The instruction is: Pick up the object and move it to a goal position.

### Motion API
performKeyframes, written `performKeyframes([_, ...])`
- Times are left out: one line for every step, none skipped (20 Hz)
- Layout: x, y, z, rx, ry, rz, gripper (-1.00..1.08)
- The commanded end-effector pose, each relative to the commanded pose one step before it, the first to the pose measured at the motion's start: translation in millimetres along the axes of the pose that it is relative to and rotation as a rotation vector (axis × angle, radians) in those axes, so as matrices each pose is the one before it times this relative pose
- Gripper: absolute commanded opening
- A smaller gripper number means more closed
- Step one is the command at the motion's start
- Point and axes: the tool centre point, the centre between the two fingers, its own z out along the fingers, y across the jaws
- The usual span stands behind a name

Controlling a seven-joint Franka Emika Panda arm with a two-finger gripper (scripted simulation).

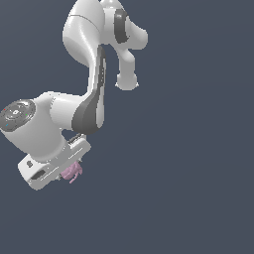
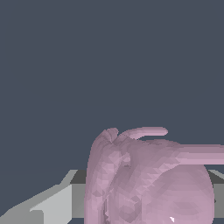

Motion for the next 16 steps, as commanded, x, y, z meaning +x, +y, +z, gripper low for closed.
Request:
performKeyframes([-2.41,7.59,-3.37,0.00001,-0.00034,-0.0007,-1.0])
performKeyframes([-0.79,2.38,-0.99,0.0,0.0,0.0,-1.0])
performKeyframes([-0.69,2.14,-0.88,0.0,0.0,0.0,-1.0])
performKeyframes([-0.61,1.91,-0.79,0.0,0.0,0.0,-1.0])
performKeyframes([-0.53,1.7,-0.69,0.0,0.0,0.0,-1.0])
performKeyframes([-0.46,1.5,-0.61,0.0,0.0,0.0,-1.0])
performKeyframes([-0.39,1.31,-0.53,0.0,0.0,0.0,-1.0])
performKeyframes([-0.32,1.13,-0.45,0.0,0.0,0.0,-1.0])
performKeyframes([-0.25,0.96,-0.37,0.0,0.0,0.0,-1.0])
performKeyframes([-0.19,0.8,-0.3,0.0,0.0,0.0,-1.0])
performKeyframes([-0.14,0.65,-0.24,0.0,0.0,0.0,-1.0])
performKeyframes([-0.09,0.51,-0.18,0.0,0.0,0.0,-1.0])
performKeyframes([-0.05,0.38,-0.13,0.0,0.0,0.0,-1.0])
performKeyframes([-0.02,0.26,-0.08,0.0,0.0,0.0,-1.0])
performKeyframes([-0.01,0.15,-0.04,0.0,0.0,0.0,-1.0])
performKeyframes([0.0,0.05,-0.01,0.0,0.0,0.0,-1.0])
